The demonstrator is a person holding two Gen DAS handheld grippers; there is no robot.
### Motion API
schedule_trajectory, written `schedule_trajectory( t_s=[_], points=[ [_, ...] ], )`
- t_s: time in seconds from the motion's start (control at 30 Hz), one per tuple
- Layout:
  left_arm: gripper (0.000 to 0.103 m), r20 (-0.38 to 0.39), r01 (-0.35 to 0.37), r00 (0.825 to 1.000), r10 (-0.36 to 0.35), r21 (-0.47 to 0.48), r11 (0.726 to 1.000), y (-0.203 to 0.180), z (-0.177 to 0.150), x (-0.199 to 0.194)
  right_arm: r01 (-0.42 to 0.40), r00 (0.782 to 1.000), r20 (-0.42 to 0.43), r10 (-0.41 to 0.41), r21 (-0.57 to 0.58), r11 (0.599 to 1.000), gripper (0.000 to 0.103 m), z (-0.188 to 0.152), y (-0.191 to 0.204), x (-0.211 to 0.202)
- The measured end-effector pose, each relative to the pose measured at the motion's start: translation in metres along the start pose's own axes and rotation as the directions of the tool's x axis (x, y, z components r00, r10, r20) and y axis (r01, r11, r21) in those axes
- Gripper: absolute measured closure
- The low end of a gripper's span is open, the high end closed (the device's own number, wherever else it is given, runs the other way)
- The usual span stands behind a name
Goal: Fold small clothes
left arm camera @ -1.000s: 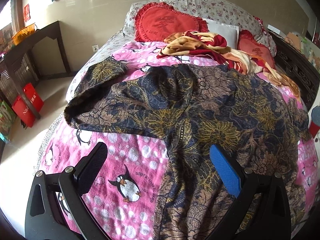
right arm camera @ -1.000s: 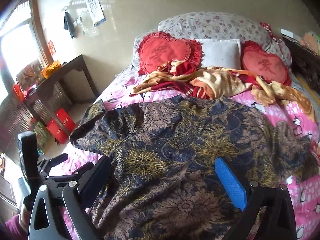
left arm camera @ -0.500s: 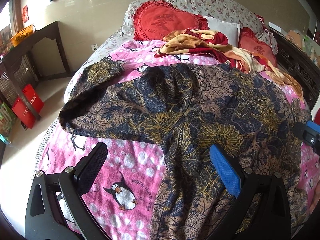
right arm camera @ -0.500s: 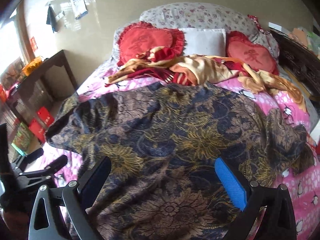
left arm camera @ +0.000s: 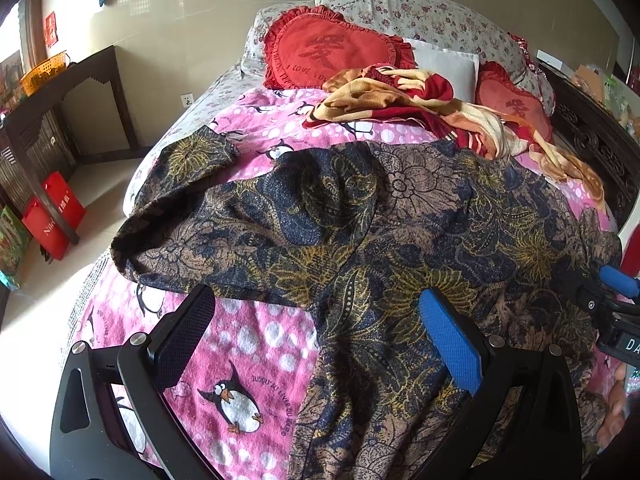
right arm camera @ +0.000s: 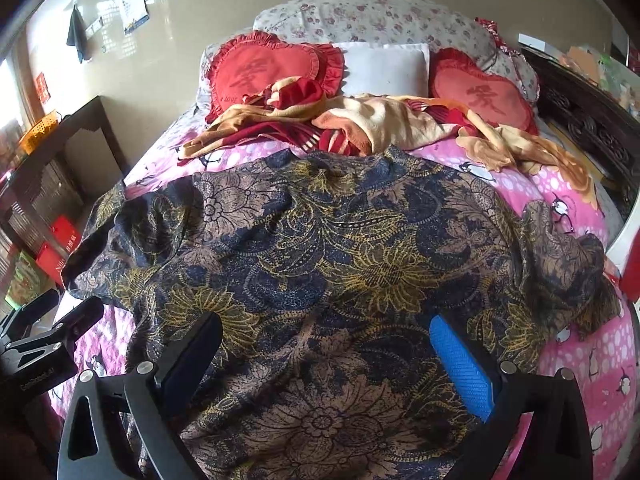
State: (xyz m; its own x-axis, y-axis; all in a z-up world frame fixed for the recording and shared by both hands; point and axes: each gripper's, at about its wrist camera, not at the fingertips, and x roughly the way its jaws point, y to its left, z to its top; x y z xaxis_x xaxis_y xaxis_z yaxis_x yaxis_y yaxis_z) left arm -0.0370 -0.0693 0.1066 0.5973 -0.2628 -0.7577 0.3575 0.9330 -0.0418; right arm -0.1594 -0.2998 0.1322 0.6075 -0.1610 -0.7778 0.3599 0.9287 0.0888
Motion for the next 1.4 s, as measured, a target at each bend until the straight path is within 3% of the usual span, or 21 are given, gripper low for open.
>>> schedule_trajectory(
  t_s=[1.4],
  points=[
    [0.0,-0.026,-0.042,0.999,0.041,-0.048,0.998,0.029,0.007,0.022,0.027,0.996,-0.087,-0.031,-0.044,0.999,0.0,0.003,0.037,0.044]
  ],
)
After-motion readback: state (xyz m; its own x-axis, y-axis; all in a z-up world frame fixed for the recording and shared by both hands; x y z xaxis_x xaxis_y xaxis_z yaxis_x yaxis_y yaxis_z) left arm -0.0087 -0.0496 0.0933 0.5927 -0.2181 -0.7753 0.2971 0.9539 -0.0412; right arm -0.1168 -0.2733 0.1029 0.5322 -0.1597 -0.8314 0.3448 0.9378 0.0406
